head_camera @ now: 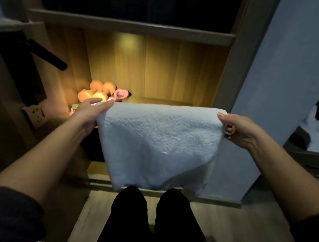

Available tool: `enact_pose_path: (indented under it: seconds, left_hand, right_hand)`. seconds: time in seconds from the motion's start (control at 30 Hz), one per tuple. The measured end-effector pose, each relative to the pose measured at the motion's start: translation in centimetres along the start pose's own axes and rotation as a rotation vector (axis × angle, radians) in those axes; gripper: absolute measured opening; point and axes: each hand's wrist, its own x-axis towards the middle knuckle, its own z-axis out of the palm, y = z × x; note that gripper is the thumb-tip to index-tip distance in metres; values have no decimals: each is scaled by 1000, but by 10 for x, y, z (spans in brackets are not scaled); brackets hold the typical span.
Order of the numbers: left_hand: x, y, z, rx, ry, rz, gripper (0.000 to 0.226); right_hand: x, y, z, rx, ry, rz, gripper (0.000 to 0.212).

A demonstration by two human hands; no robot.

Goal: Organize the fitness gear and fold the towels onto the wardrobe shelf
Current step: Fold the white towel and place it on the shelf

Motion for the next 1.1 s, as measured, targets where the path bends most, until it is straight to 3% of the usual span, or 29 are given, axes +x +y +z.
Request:
enact_pose_path:
  seconds: [0.07, 0.17, 0.3, 0.4, 0.5, 0.67, 0.93, 1.1]
  left_hand:
    - [13, 27, 9, 10, 8, 62, 56]
    - [26, 60, 17, 60, -87, 131, 46]
    - [38, 93, 16, 231, -94, 201, 39]
    - [43, 106, 20, 294, -114, 205, 36]
    - [48, 110, 20, 348, -122, 275, 35]
    - [54, 100, 25, 371, 13, 311, 36]
    - [66, 84, 29, 255, 46, 267, 28]
    - [78, 82, 30, 396, 47, 223, 38]
  right_hand:
    - [17, -25, 0, 12, 19, -62, 15]
    - [31, -51, -6, -18, -16, -88, 30]
    - [41, -73, -16, 15, 16, -109, 30]
    - [40, -86, -11, -56, -98, -33, 43]
    - [39, -89, -9, -193, -146, -16, 35]
    - [53, -81, 4, -96, 77, -127, 18]
    - [66, -67, 13, -19, 158, -188, 13]
    - [78, -64, 3, -88, 123, -147, 14]
